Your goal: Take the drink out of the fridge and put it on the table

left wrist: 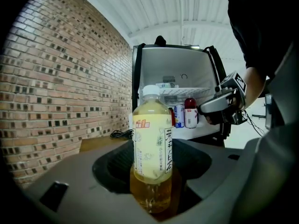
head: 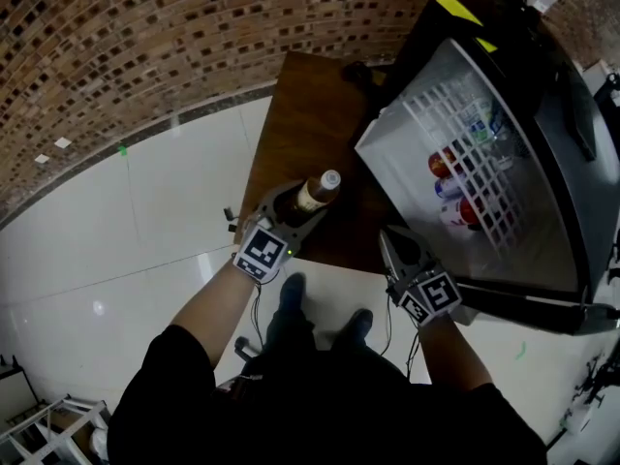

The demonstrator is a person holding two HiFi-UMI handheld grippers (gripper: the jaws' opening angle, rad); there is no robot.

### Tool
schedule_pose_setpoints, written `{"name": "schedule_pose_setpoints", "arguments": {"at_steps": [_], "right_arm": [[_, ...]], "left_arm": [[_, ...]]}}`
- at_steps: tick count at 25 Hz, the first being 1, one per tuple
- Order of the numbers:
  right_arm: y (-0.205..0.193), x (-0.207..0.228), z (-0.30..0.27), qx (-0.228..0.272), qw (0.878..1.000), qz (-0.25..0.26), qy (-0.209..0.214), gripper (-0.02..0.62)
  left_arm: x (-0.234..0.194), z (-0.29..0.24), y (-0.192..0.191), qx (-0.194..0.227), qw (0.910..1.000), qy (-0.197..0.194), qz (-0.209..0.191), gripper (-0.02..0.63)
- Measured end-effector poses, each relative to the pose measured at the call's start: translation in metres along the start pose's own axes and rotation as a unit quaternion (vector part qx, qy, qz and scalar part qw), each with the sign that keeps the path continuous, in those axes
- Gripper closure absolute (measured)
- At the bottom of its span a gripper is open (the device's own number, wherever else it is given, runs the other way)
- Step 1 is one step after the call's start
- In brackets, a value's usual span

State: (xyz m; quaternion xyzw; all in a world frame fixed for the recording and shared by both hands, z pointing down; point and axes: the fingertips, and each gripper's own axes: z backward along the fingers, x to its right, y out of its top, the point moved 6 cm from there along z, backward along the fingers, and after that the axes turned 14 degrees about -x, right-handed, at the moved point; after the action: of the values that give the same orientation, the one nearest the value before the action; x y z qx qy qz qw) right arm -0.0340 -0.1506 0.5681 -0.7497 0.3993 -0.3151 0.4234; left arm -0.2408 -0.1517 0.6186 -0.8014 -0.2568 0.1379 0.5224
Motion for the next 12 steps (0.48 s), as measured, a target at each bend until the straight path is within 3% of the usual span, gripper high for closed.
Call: {"name": "schedule_pose_setpoints", "arguments": {"at_steps": [12], "right_arm": [[-0.008,0.000,-0.054,-0.017,1.000,0.007,0.006,0.595]], "left_arm": [[-0.006,0.024,-0.023,0.045,0.9989,-0.008,0.010,0.347]]}}
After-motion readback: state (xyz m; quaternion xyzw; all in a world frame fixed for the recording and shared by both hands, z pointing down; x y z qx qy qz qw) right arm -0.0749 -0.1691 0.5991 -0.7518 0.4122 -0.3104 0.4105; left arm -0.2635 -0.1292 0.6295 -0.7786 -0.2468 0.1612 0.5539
